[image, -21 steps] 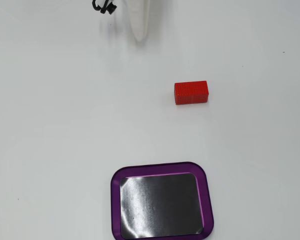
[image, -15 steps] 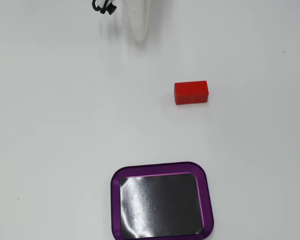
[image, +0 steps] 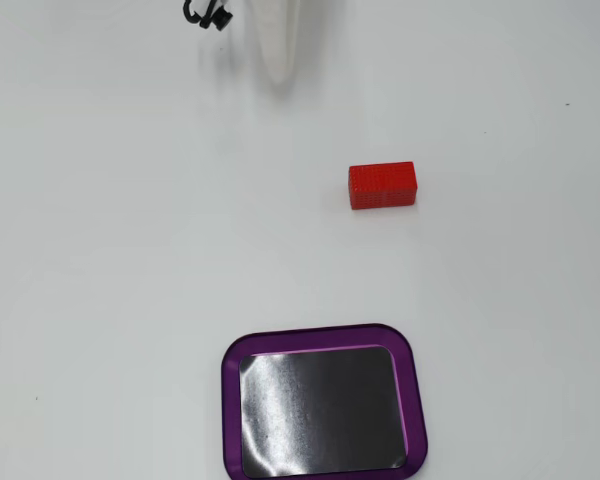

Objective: Pick up the cube and place it in the box.

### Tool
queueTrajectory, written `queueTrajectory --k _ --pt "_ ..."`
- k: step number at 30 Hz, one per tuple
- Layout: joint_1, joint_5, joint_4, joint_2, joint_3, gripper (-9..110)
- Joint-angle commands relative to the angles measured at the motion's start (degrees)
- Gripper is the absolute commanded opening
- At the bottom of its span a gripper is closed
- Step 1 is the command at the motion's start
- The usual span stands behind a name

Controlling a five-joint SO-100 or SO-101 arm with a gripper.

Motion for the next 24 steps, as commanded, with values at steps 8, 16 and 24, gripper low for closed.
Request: queueTrajectory --k 8,16,24 --pt "0.3 -13.4 -4.8 -0.6 -13.9 0" --pt "0.3 -15.5 -4.6 -37.1 -39.3 12" --pt "-8.3 -6.0 6.7 -78.0 -70.1 20"
